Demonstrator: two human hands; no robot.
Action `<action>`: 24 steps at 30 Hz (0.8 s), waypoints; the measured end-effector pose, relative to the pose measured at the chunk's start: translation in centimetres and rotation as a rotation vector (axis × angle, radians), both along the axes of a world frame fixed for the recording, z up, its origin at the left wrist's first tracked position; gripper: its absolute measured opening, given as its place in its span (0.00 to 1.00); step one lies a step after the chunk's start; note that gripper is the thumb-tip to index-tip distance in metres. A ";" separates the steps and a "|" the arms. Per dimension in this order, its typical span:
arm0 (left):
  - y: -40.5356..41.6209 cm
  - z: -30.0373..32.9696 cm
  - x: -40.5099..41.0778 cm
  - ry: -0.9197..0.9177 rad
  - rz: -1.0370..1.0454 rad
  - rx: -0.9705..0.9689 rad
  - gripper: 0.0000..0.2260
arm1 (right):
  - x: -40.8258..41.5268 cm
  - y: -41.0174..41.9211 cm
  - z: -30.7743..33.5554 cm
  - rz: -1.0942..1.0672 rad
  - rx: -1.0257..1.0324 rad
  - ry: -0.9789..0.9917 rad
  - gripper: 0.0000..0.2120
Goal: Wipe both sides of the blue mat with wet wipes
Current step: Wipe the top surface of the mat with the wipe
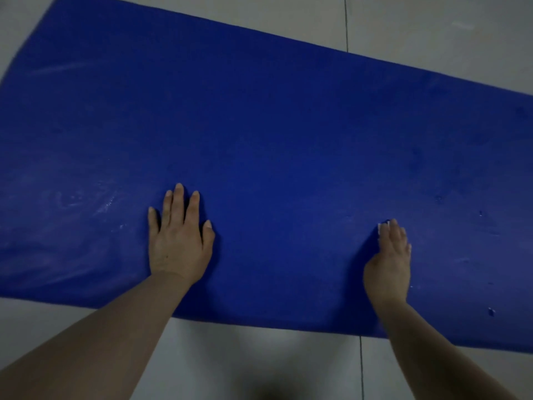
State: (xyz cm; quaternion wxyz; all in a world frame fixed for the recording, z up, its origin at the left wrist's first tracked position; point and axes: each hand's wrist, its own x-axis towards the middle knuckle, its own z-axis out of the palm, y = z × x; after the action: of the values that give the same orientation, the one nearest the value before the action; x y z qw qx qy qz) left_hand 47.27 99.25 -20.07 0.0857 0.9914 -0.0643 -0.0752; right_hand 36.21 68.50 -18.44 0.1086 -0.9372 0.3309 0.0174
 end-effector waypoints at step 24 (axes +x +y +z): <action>0.0 -0.2 0.1 -0.023 -0.004 -0.068 0.25 | -1.8 2.9 -0.9 0.187 -0.022 -0.022 0.36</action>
State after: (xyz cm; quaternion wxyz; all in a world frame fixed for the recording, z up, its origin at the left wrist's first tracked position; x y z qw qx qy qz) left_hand 47.32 99.26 -20.26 0.1187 0.9885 -0.0699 -0.0617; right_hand 34.38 71.43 -19.35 0.0997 -0.9654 0.2407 0.0134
